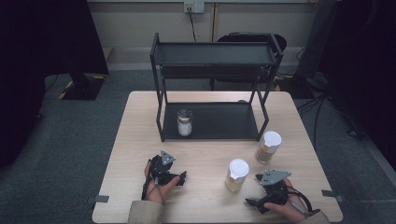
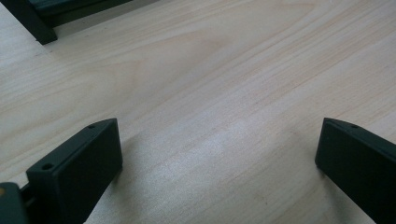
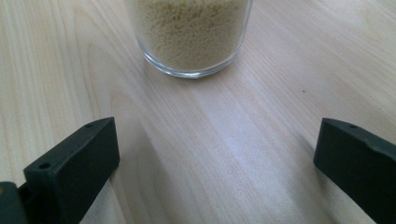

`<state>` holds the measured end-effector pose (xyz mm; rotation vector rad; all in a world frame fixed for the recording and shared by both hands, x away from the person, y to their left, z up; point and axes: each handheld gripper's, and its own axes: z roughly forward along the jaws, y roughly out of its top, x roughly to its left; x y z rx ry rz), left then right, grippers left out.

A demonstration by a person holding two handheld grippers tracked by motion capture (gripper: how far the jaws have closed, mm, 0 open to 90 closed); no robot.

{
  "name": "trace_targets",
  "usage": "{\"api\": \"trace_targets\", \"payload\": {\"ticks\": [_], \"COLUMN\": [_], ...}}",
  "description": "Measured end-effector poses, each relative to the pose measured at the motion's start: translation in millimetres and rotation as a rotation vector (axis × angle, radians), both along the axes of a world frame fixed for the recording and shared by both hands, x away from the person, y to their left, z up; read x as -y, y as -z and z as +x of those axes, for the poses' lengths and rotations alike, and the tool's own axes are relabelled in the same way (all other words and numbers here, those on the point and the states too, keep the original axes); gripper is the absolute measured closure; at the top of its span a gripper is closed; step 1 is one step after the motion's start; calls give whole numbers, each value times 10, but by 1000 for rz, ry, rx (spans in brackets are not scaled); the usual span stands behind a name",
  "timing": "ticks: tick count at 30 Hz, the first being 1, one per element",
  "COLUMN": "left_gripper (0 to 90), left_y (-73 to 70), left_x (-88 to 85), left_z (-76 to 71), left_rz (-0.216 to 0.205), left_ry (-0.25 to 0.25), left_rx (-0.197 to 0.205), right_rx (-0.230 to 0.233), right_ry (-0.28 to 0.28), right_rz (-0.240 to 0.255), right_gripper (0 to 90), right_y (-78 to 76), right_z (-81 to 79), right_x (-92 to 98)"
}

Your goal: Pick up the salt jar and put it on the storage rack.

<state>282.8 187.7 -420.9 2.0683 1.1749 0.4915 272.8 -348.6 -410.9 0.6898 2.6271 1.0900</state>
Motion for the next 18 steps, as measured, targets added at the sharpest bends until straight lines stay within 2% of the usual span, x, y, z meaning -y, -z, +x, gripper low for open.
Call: {"api": "trace_targets", "payload": {"ticks": [18], "left_gripper": [0], "left_y": [-1], "left_x": [48], "left_z": [-14], "left_rz": [0], "left_ry": [-27], "left_rx": [0], "right_rx": [0], "right_ry": [0], "right_rz": [0], "right_gripper": [0], "right_y": [0], "right_z": [0], "right_x": [0]}}
